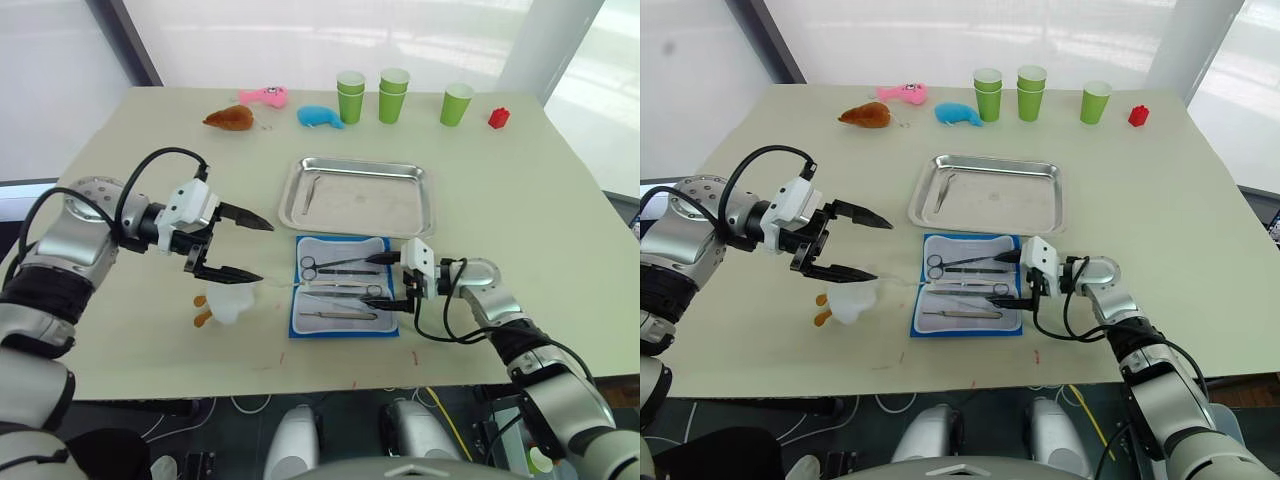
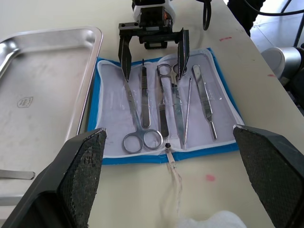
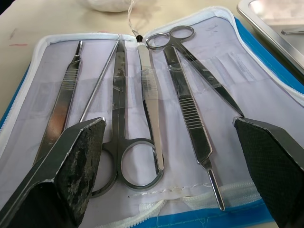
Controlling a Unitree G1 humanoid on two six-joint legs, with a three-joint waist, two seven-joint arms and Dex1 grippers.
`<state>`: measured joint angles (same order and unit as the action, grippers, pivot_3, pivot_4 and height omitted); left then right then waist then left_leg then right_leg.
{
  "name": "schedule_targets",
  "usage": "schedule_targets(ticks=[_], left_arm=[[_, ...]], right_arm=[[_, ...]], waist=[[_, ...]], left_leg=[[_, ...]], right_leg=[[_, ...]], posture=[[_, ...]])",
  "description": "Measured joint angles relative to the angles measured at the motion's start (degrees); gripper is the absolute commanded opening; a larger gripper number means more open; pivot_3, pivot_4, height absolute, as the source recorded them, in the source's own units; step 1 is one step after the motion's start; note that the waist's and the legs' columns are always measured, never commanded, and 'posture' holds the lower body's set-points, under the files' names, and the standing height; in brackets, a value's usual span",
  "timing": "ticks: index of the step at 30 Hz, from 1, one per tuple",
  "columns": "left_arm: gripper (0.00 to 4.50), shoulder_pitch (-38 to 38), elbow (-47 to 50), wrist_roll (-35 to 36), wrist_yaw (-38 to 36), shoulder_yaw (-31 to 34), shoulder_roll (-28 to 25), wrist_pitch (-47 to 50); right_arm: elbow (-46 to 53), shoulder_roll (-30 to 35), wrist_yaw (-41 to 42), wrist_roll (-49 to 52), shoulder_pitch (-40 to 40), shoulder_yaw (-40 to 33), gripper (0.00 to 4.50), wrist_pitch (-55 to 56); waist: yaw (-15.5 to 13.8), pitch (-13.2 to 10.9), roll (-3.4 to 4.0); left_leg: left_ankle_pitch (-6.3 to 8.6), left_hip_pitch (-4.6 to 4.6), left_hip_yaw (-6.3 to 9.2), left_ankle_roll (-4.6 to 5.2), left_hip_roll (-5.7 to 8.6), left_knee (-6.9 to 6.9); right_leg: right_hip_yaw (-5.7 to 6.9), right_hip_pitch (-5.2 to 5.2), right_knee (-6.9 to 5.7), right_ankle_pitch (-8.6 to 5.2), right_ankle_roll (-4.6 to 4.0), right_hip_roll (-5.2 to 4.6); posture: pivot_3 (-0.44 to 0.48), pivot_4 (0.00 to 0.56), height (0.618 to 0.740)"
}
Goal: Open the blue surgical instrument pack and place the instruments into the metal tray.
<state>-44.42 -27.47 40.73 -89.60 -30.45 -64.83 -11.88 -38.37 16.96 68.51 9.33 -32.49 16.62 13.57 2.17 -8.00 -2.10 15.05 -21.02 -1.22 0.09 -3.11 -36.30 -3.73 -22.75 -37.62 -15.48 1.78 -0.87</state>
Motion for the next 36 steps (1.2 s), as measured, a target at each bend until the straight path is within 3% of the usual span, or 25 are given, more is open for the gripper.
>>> schedule_targets(ticks=[7,12,15,20,28,36], left_arm=[[4.49,-1.02,-3.88,-4.48,-0.03,0.31,4.11,-2.16],[4.49,-3.58,-9.01,-13.81,-0.05,3.51,13.47,-1.98],[3.78,-4.53,-11.53,-16.88,0.33,4.98,16.51,-1.73],[1.60,-7.46,-17.82,-24.48,3.59,7.04,23.39,-2.52],[1.60,-9.22,-25.28,-33.27,6.07,8.65,30.70,-3.64],[1.60,-8.87,-27.50,-36.91,6.34,9.83,33.18,-5.59]], right_arm=[[-0.68,-0.03,-0.29,0.00,-0.05,-0.23,4.50,0.46],[-0.91,-0.16,-0.33,0.00,-0.08,-0.36,4.50,0.48],[-0.92,-0.31,-0.43,0.00,-0.07,-0.42,4.50,0.48],[-1.02,-0.48,-0.76,0.00,-0.09,-0.47,4.50,0.48],[-1.01,-0.61,-1.10,0.00,-0.09,-0.47,4.50,0.48],[-0.98,-0.62,-1.49,-0.01,0.01,-0.47,4.50,0.49]], waist=[[-0.19,0.02,-0.02],[-0.28,0.07,-0.07],[-0.15,0.09,-0.10],[-0.05,0.16,-0.21],[0.08,0.23,-0.30],[0.12,0.26,-0.29]], left_leg=[[0.00,0.05,-0.06,0.00,0.04,-0.03],[0.00,0.03,-0.10,0.00,0.07,-0.07],[0.00,0.04,-0.09,0.00,0.07,-0.07],[0.00,0.05,-0.08,0.00,0.07,-0.12],[0.00,0.05,-0.07,0.00,0.06,-0.12],[0.00,0.06,-0.06,0.00,0.06,-0.14]], right_leg=[[0.03,0.01,-0.02,0.00,0.00,0.01],[0.05,0.08,-0.05,0.02,-0.02,0.06],[0.05,0.10,-0.07,0.07,-0.10,0.08],[0.10,0.17,-0.08,0.06,-0.08,0.11],[0.12,0.18,-0.11,0.08,-0.09,0.14],[0.12,0.18,-0.16,0.10,-0.12,0.14]], posture=[[0.000,0.150,0.740],[0.000,0.150,0.740],[0.000,0.150,0.740],[0.000,0.150,0.740],[0.000,0.150,0.740],[0.000,0.150,0.740]])
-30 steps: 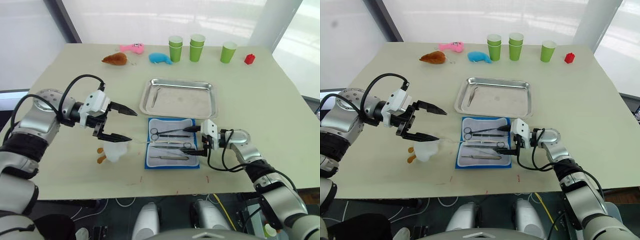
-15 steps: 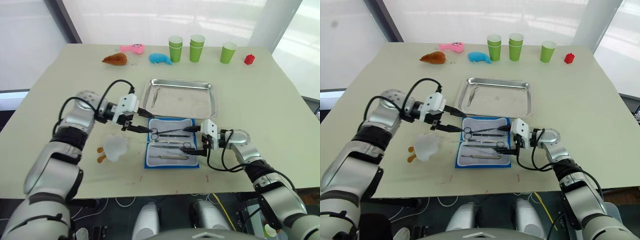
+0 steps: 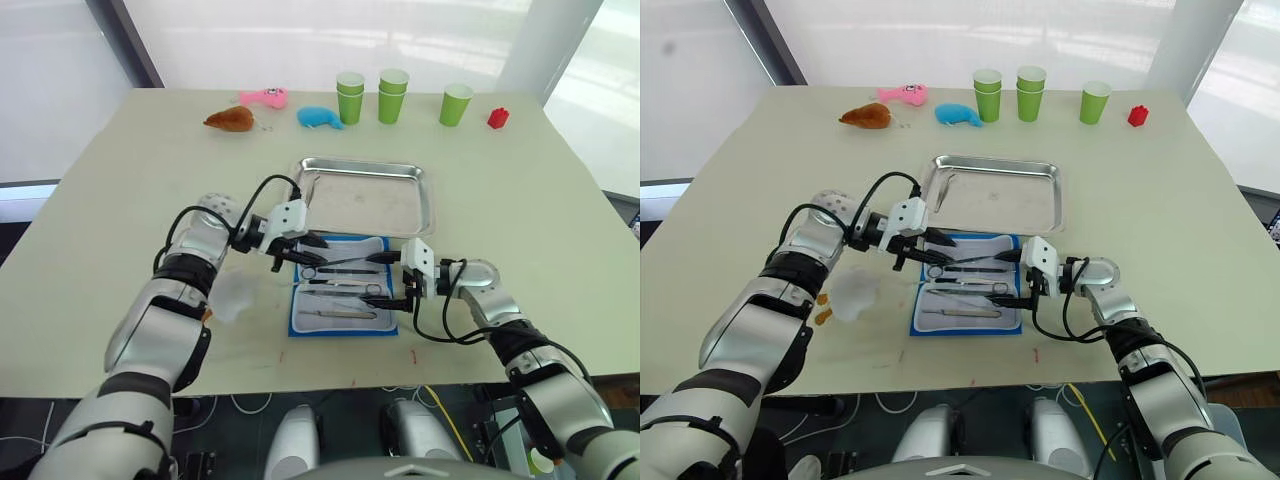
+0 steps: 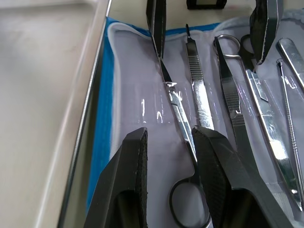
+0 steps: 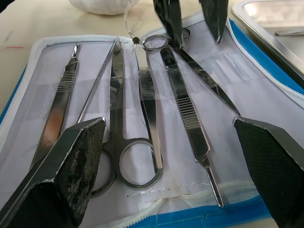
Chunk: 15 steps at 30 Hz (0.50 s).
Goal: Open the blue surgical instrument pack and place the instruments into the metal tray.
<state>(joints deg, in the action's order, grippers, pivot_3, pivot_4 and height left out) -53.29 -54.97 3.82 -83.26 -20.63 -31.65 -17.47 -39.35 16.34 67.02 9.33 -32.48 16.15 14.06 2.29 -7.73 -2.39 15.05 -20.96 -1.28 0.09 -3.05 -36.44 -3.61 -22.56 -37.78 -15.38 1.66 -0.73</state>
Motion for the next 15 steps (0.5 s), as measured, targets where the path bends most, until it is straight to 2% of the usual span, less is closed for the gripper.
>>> schedule_targets(ticks=[15], left_arm=[[1.60,0.67,-2.68,-4.62,2.54,2.47,0.69,-3.01]], right_arm=[[-0.03,-0.19,-1.04,-0.03,0.31,0.01,4.50,0.00]], waist=[[-0.01,0.11,0.07]], left_leg=[[0.00,0.17,0.01,0.01,0.00,-0.01]], right_leg=[[-0.01,0.11,-0.09,0.00,0.00,0.01]], posture=[[0.000,0.150,0.740]])
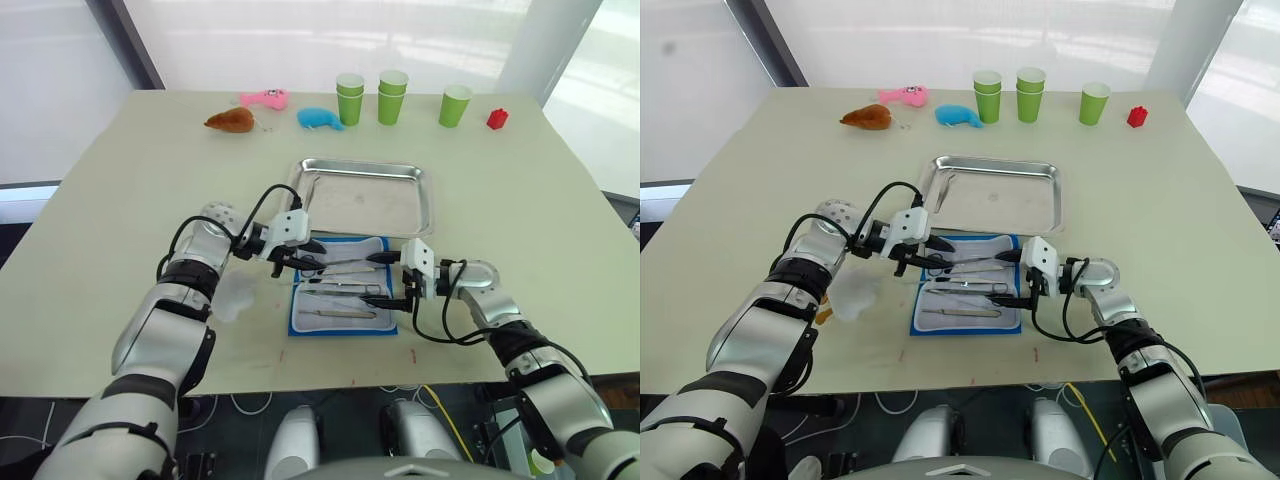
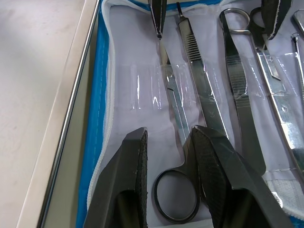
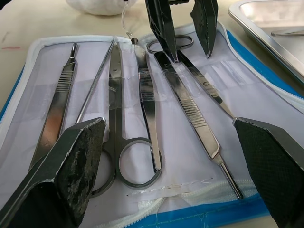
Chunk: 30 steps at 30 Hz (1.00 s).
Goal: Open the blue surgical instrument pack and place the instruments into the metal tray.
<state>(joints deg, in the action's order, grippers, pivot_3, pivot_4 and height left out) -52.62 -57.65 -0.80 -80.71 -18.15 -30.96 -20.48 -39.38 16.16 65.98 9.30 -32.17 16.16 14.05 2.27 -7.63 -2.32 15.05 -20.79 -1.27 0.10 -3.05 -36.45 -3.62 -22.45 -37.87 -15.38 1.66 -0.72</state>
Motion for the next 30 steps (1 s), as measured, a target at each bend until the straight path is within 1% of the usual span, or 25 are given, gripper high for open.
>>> schedule_targets(ticks=[2,4,6,7,8,9,21,30], left_arm=[[1.60,0.07,0.00,-0.17,-0.03,0.16,0.06,0.00],[0.99,0.25,0.02,-0.18,-0.29,0.25,0.12,0.01],[0.61,0.32,0.05,-0.18,-0.44,0.30,0.14,0.04],[0.22,0.38,0.07,-0.18,-0.61,0.34,0.16,0.06],[0.09,0.57,0.12,-0.18,-0.98,0.49,0.24,0.09],[0.09,0.85,0.20,-0.16,-2.09,0.82,0.45,0.59],[0.09,-1.23,-0.26,-3.47,-3.09,0.74,1.15,1.79],[0.09,-2.34,6.05,-6.97,-2.71,-0.61,0.97,11.92]], right_arm=[[0.00,-0.02,-0.06,0.00,0.04,0.00,4.50,0.00],[0.00,-0.05,-0.08,-0.01,0.09,0.00,4.50,0.00],[0.00,-0.05,-0.09,-0.01,0.11,0.00,4.50,0.00],[0.00,-0.05,-0.09,-0.01,0.11,0.00,4.50,0.00],[0.00,-0.05,-0.10,-0.01,0.13,0.00,4.50,0.00],[0.00,-0.07,-0.33,-0.05,0.21,0.00,4.50,-0.01],[0.00,-0.23,-0.38,-0.13,0.25,0.00,4.50,-0.01],[0.00,-0.72,-1.01,-0.32,0.29,0.00,4.50,0.00]], waist=[[0.01,0.02,0.01],[0.02,0.06,0.03],[0.02,0.07,0.04],[0.02,0.08,0.04],[0.02,0.10,0.05],[0.01,0.16,0.07],[0.08,0.25,0.14],[0.17,0.24,0.15]], left_leg=[[0.00,0.02,0.01,0.00,0.00,0.00],[0.00,0.02,0.00,0.00,0.00,0.00],[0.00,0.03,0.00,0.00,0.00,0.00],[0.00,0.03,0.00,0.00,0.00,0.00],[0.00,0.03,0.00,0.00,0.00,0.00],[0.00,0.04,0.01,0.00,0.00,0.00],[0.00,0.03,0.02,0.00,-0.01,0.00],[0.00,0.05,0.07,0.00,-0.05,0.00]], right_leg=[[0.00,0.02,0.00,-0.01,0.01,0.01],[0.00,0.02,0.00,-0.01,0.01,0.01],[0.00,0.02,0.00,-0.01,0.01,0.01],[0.00,0.03,0.00,-0.01,0.00,0.01],[0.00,0.03,0.00,0.00,-0.01,0.01],[0.02,0.04,-0.01,0.00,-0.01,0.01],[0.01,0.04,0.00,-0.01,0.01,0.06],[0.00,0.04,-0.03,-0.05,0.07,0.16]], posture=[[0.000,0.150,0.740],[0.000,0.150,0.740],[0.000,0.150,0.740],[0.000,0.150,0.740],[0.000,0.150,0.740],[0.000,0.150,0.740],[0.000,0.150,0.740],[0.000,0.150,0.740]])
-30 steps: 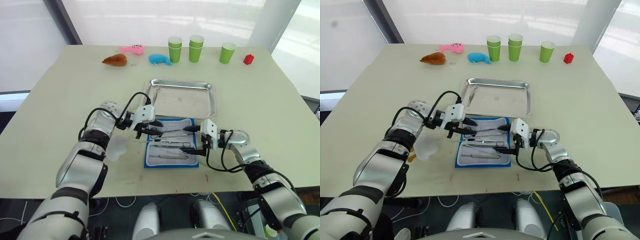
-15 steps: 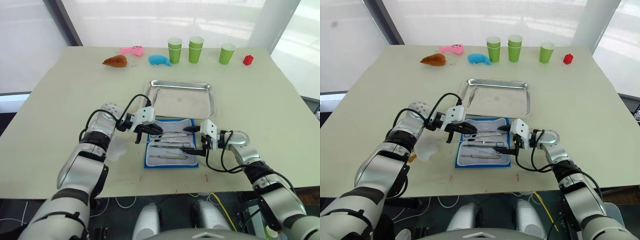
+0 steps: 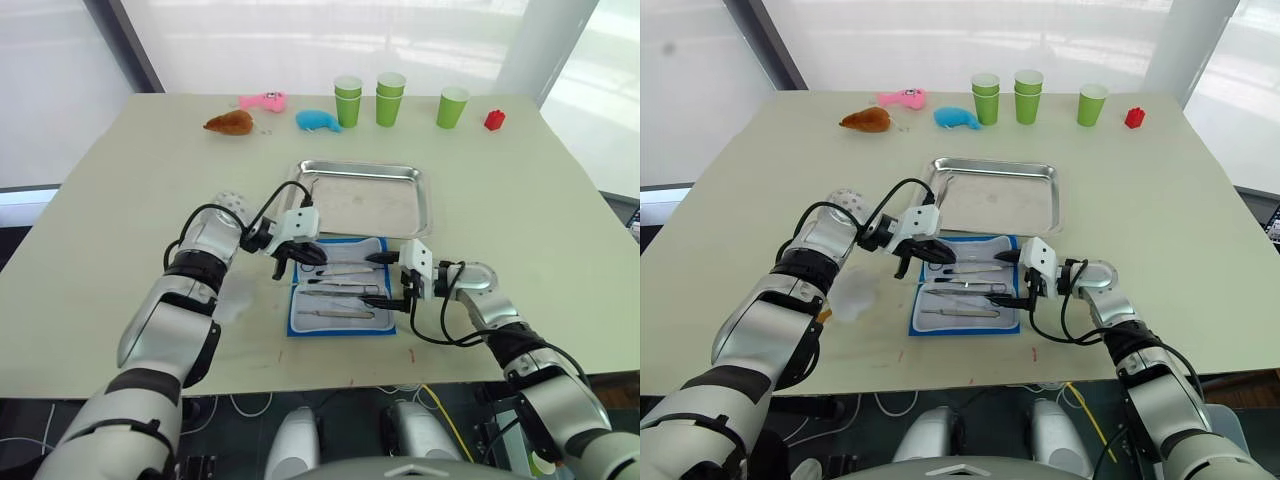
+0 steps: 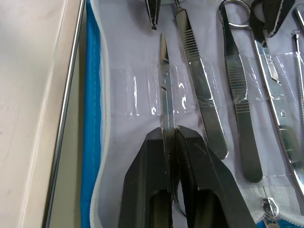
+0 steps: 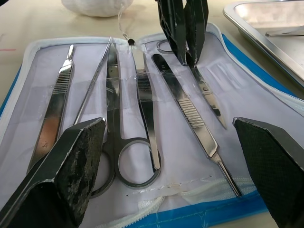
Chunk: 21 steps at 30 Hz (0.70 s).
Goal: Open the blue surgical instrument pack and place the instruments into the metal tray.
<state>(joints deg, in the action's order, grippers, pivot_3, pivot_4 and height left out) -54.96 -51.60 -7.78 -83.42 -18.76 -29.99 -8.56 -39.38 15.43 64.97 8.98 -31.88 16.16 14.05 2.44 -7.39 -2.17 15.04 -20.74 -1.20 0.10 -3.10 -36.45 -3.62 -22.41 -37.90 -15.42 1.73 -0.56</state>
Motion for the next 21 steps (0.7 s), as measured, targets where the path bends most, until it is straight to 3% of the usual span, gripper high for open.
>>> schedule_targets(ticks=[11,21], left_arm=[[0.09,0.15,13.86,-1.88,-4.05,-2.55,-2.43,15.21],[0.09,0.15,20.21,-3.79,-5.19,-5.09,-5.39,24.28]], right_arm=[[0.00,-0.46,-0.33,-0.15,-0.01,0.00,4.50,0.07],[-0.02,-0.90,-0.62,-0.57,-0.06,0.00,4.50,0.38]], waist=[[0.22,-0.01,0.01],[0.46,-0.04,0.02]], left_leg=[[0.00,0.00,0.00,0.00,-0.07,0.00],[0.00,0.00,0.05,0.00,-0.17,0.00]], right_leg=[[-0.04,-0.02,0.00,0.00,-0.01,0.10],[-0.22,-0.03,0.00,0.00,-0.03,0.34]], posture=[[0.000,0.150,0.740],[0.000,0.150,0.740]])
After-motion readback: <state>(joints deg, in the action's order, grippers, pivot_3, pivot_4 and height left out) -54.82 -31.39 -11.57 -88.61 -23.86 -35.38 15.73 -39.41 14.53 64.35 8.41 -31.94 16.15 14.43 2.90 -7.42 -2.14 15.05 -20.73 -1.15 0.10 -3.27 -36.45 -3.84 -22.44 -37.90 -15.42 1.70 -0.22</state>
